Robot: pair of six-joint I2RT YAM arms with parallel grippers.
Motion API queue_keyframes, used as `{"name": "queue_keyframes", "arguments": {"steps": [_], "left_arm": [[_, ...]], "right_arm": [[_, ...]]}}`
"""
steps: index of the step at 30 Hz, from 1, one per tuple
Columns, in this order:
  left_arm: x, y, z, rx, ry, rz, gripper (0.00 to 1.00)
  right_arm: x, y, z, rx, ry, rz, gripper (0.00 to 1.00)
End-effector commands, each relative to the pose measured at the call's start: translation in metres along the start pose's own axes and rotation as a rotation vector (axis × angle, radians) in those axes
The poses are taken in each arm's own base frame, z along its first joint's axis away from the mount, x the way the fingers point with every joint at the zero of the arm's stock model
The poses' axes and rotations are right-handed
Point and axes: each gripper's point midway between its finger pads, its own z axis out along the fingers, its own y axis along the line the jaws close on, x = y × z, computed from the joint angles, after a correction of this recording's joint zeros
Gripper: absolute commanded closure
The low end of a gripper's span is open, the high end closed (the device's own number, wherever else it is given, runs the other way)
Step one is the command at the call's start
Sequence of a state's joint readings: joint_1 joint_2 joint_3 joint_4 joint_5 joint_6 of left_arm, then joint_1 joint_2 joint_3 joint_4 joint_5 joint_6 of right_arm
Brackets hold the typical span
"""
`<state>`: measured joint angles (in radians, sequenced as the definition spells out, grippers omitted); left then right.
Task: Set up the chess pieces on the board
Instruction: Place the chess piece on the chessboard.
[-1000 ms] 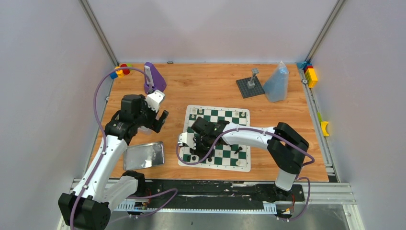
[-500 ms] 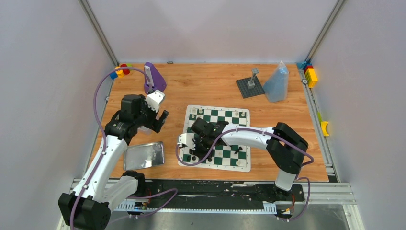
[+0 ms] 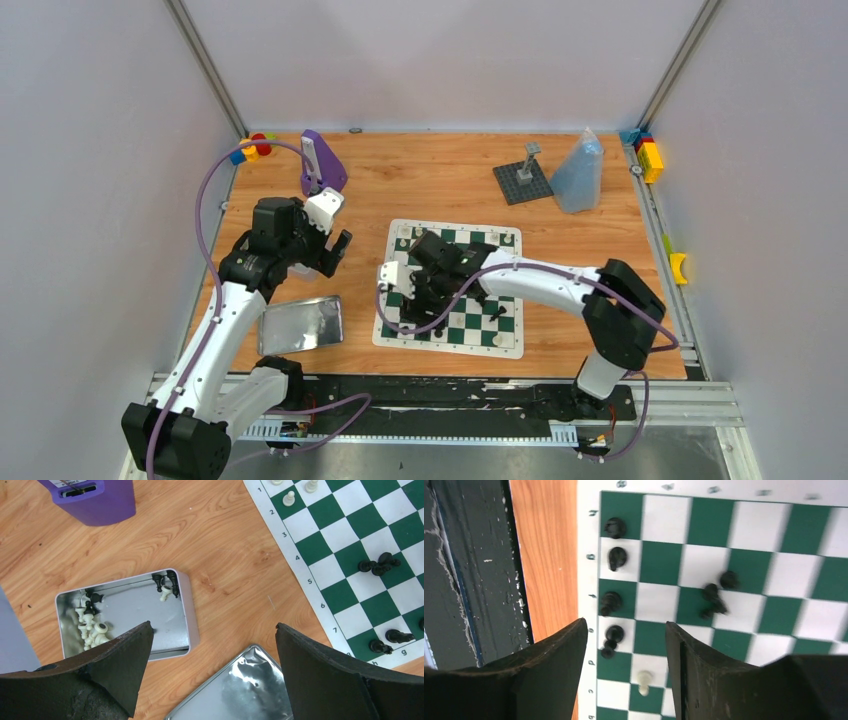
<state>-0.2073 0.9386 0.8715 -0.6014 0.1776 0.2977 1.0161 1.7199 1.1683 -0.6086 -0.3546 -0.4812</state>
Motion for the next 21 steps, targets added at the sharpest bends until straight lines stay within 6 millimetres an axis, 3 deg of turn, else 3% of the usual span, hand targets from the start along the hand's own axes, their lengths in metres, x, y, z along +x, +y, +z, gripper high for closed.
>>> {"name": "queue_keyframes", "arguments": {"steps": [1, 4, 8, 14, 21], "left_arm": [[-0.012, 0.005, -0.004, -0.019, -0.054, 0.004, 0.0], [-0.013, 0.005, -0.004, -0.018, -0.057, 0.007, 0.0], [-0.013, 0.004, -0.003, -0.013, -0.059, 0.009, 0.0], [-0.013, 0.003, -0.004, -0.011, -0.056, 0.0, 0.0], [-0.012, 0.006, -0.004, -0.028, -0.046, -0.01, 0.0]], "right_arm": [[-0.046, -0.028, -0.068, 0.105, -0.213, 0.005, 0.4], [-0.039, -0.049, -0.085, 0.142, -0.243, 0.08, 0.41], [-0.028, -0.074, -0.088, 0.145, -0.261, 0.214, 0.45], [-0.03, -0.088, -0.067, 0.105, -0.251, 0.273, 0.49], [-0.037, -0.089, -0.037, 0.045, -0.221, 0.282, 0.52]]}}
